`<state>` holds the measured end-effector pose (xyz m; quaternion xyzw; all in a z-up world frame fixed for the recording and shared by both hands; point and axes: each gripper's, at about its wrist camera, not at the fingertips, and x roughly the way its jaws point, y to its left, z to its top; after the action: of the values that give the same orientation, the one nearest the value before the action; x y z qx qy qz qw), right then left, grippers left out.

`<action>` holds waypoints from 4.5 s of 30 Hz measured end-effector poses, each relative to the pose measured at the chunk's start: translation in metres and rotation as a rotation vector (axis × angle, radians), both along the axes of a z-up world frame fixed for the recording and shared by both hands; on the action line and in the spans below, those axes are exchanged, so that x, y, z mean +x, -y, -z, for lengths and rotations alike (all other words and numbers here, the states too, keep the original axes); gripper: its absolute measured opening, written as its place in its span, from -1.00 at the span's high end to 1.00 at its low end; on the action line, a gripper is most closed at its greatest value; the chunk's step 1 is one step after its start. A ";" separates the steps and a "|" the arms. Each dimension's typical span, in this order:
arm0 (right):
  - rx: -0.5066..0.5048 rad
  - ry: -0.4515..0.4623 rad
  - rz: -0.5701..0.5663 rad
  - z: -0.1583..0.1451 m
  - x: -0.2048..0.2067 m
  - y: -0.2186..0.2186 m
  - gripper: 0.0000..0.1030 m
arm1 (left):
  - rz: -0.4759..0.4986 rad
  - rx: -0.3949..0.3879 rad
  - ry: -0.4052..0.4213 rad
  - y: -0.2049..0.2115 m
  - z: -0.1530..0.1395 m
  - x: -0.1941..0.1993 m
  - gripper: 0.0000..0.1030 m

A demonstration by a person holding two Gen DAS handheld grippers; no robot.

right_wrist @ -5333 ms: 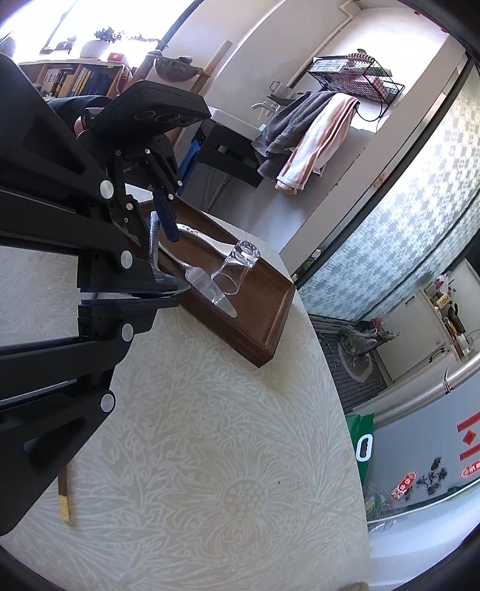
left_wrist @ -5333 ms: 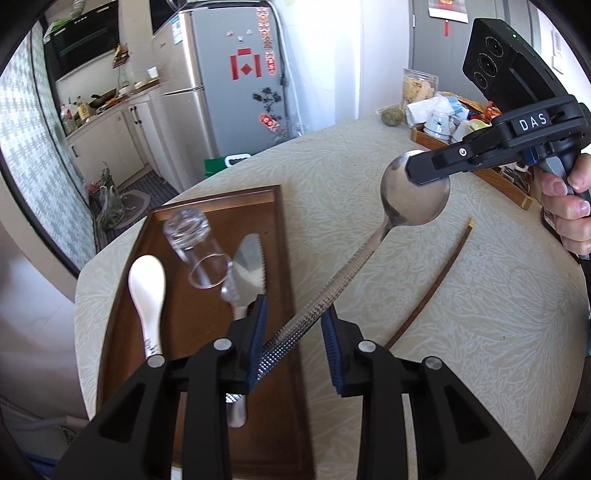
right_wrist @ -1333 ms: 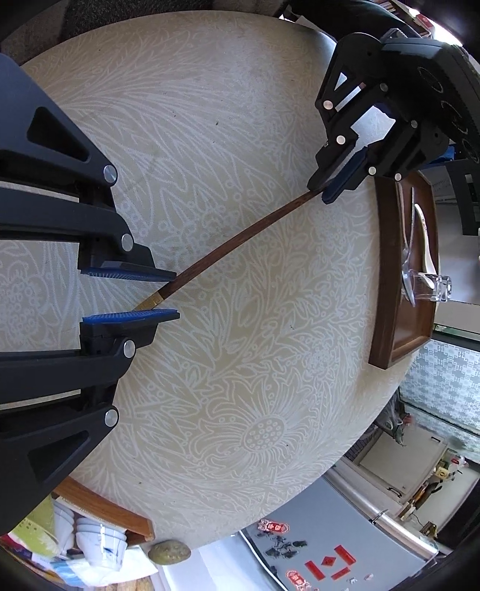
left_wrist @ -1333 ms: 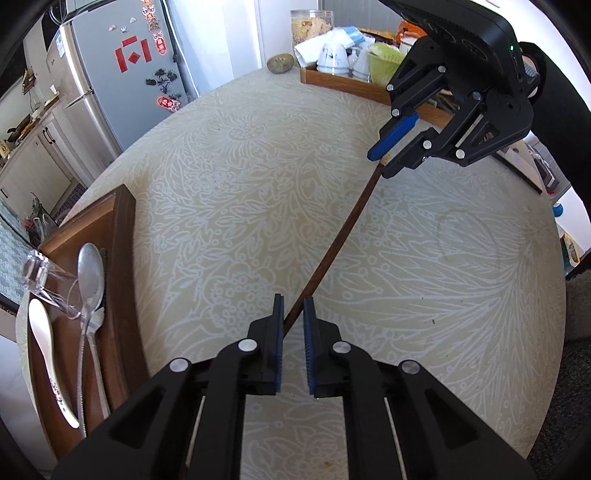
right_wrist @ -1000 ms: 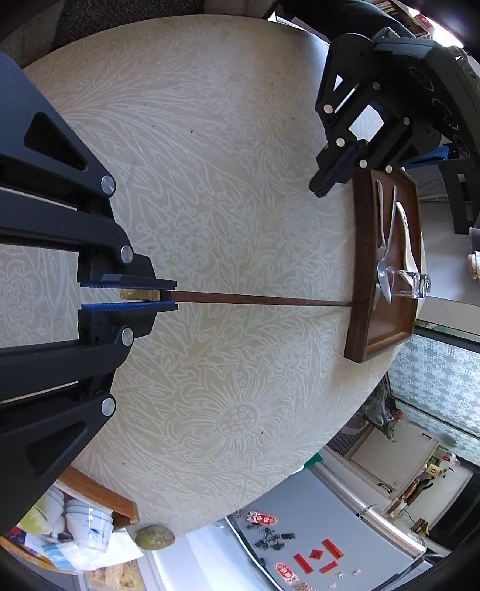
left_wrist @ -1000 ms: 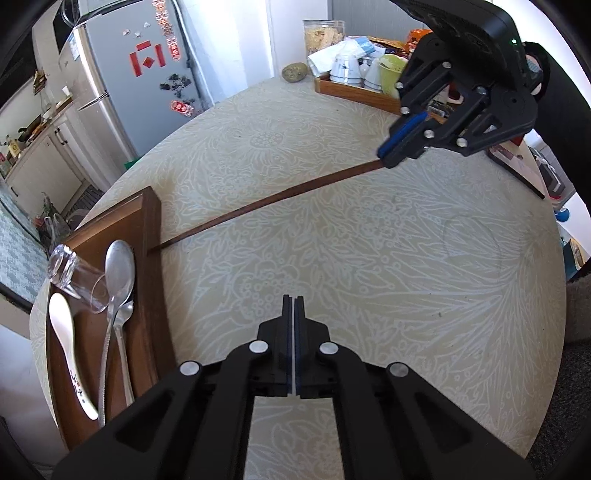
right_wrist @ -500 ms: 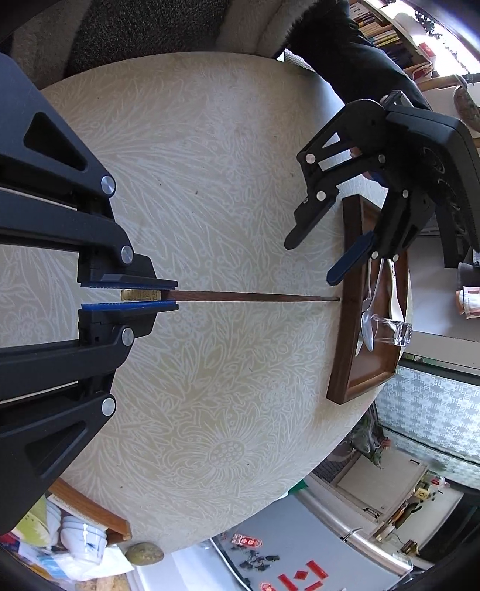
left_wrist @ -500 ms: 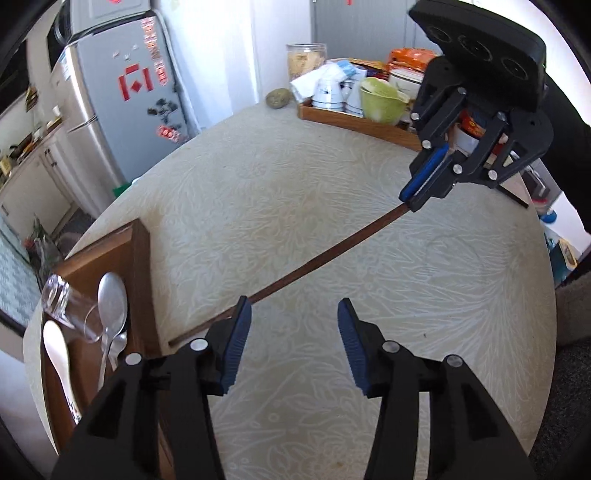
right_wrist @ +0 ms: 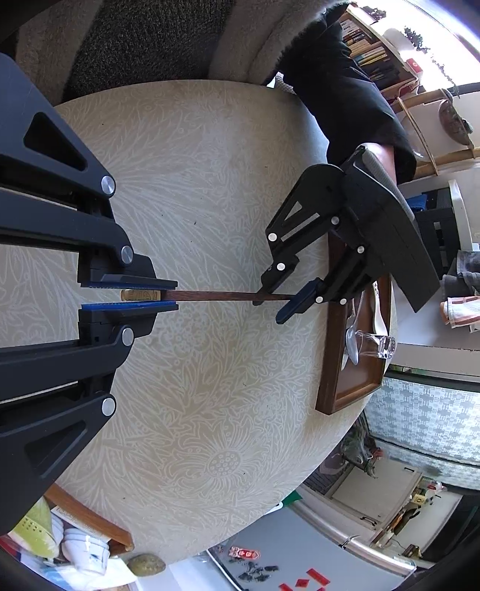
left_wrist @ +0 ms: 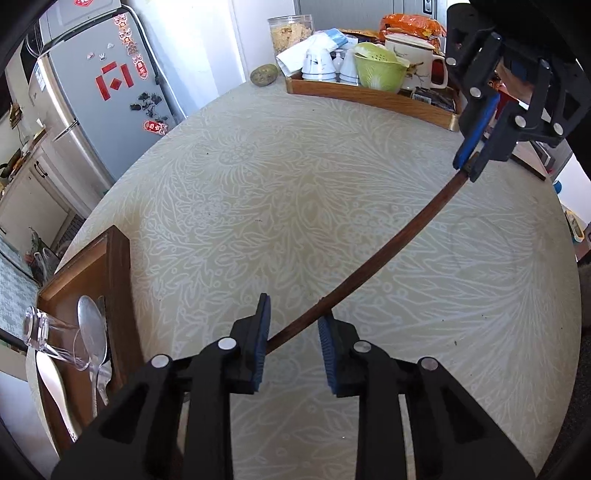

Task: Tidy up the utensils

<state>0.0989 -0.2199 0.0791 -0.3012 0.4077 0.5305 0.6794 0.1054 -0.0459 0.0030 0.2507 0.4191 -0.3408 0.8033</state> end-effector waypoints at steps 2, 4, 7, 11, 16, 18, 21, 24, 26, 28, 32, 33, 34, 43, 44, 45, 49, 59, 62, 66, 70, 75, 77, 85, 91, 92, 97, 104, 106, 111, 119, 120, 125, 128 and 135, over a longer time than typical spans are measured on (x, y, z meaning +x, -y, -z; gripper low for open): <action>-0.003 0.008 -0.003 -0.002 0.000 0.000 0.89 | -0.009 0.002 0.009 0.000 -0.004 -0.002 0.46; -0.002 0.020 -0.007 -0.006 0.001 -0.001 0.89 | -0.023 0.005 0.019 -0.001 -0.009 -0.006 0.46; 0.004 0.047 -0.009 -0.017 -0.001 -0.002 0.89 | -0.049 0.010 0.036 -0.002 -0.020 -0.011 0.47; 0.002 0.078 -0.023 -0.029 -0.003 -0.007 0.89 | -0.060 0.011 0.061 -0.011 -0.034 -0.018 0.49; -0.001 0.102 -0.051 -0.037 -0.002 -0.025 0.88 | -0.092 0.022 0.083 -0.027 -0.045 -0.024 0.50; 0.002 0.109 -0.064 -0.039 0.000 -0.035 0.88 | -0.114 0.030 0.088 -0.036 -0.047 -0.025 0.50; 0.008 0.116 -0.085 -0.042 0.006 -0.052 0.88 | -0.144 0.033 0.096 -0.051 -0.051 -0.025 0.50; 0.017 0.120 -0.106 -0.043 0.011 -0.067 0.88 | -0.181 0.042 0.100 -0.069 -0.054 -0.024 0.50; 0.018 0.123 -0.123 -0.043 0.017 -0.081 0.88 | -0.202 0.052 0.101 -0.080 -0.055 -0.022 0.51; 0.017 0.128 -0.137 -0.041 0.020 -0.094 0.88 | -0.223 0.057 0.098 -0.091 -0.056 -0.021 0.51; 0.017 0.131 -0.169 -0.040 0.028 -0.116 0.88 | -0.257 0.059 0.091 -0.114 -0.055 -0.016 0.51; 0.018 0.130 -0.174 -0.039 0.031 -0.121 0.88 | -0.266 0.061 0.091 -0.119 -0.054 -0.014 0.51; 0.017 0.130 -0.180 -0.039 0.036 -0.128 0.88 | -0.274 0.062 0.085 -0.123 -0.053 -0.011 0.51; -0.005 0.120 -0.193 -0.026 0.077 -0.173 1.00 | -0.379 0.068 0.061 -0.155 -0.040 0.015 0.57; -0.006 0.115 -0.199 -0.024 0.081 -0.176 1.00 | -0.384 0.070 0.058 -0.156 -0.038 0.016 0.73; -0.013 0.116 -0.207 -0.021 0.084 -0.182 1.00 | -0.389 0.073 0.055 -0.158 -0.036 0.018 0.83; -0.014 0.108 -0.209 -0.011 0.092 -0.196 1.00 | -0.411 0.092 0.034 -0.162 -0.025 0.027 0.82; 0.005 0.110 -0.179 -0.003 0.099 -0.211 1.00 | -0.394 0.091 0.025 -0.163 -0.013 0.030 0.83; 0.014 0.108 -0.168 -0.002 0.096 -0.214 1.00 | -0.401 0.086 0.031 -0.163 -0.013 0.029 0.81; 0.023 0.113 -0.142 0.000 0.098 -0.215 1.00 | -0.409 0.087 0.041 -0.164 -0.013 0.026 0.28; 0.038 0.115 -0.108 -0.001 0.101 -0.215 0.95 | -0.412 0.080 0.065 -0.163 -0.017 0.021 0.02; 0.078 0.141 -0.028 -0.002 0.097 -0.209 -0.02 | -0.441 0.066 0.111 -0.162 -0.025 0.016 -0.48; 0.105 0.127 -0.002 -0.003 0.093 -0.206 -0.04 | -0.448 0.047 0.110 -0.160 -0.028 0.014 -0.49; 0.165 0.097 0.149 -0.005 0.065 -0.193 -0.17 | -0.483 -0.024 0.133 -0.143 -0.040 -0.011 -0.58; 0.234 0.114 0.226 -0.009 0.032 -0.178 -0.20 | -0.577 -0.072 0.174 -0.142 -0.042 -0.033 -0.58; 0.241 0.130 0.247 -0.009 0.026 -0.176 -0.20 | -0.595 -0.091 0.181 -0.143 -0.043 -0.037 -0.58; 0.328 0.174 0.364 -0.013 0.004 -0.162 -0.28 | -0.670 -0.156 0.207 -0.144 -0.045 -0.056 -0.58; 0.432 0.210 0.477 -0.012 -0.016 -0.140 -0.36 | -0.784 -0.221 0.319 -0.143 -0.048 -0.088 -0.63; 0.439 0.260 0.490 -0.008 -0.023 -0.138 -0.36 | -0.802 -0.243 0.353 -0.143 -0.048 -0.096 -0.63; 0.478 0.243 0.550 0.007 -0.027 -0.131 -0.44 | -0.823 -0.250 0.401 -0.139 -0.048 -0.105 -0.65; 0.500 0.239 0.573 0.022 -0.034 -0.127 -0.62 | -0.858 -0.254 0.384 -0.141 -0.035 -0.111 -0.65; 0.498 0.248 0.572 0.023 -0.037 -0.128 -0.64 | -0.868 -0.265 0.394 -0.144 -0.035 -0.113 -0.65; 0.516 0.280 0.571 0.024 -0.043 -0.129 -0.69 | -0.886 -0.276 0.403 -0.148 -0.037 -0.113 -0.65; 0.526 0.287 0.585 0.026 -0.043 -0.127 -0.69 | -0.886 -0.284 0.412 -0.148 -0.038 -0.115 -0.69; 0.537 0.287 0.586 0.030 -0.045 -0.128 -0.70 | -0.878 -0.284 0.430 -0.147 -0.039 -0.118 -0.72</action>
<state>0.0537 -0.0922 0.0487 -0.0557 0.2247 0.3550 0.9057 -0.0130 0.1008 0.0424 0.0038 0.2596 0.0349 0.9651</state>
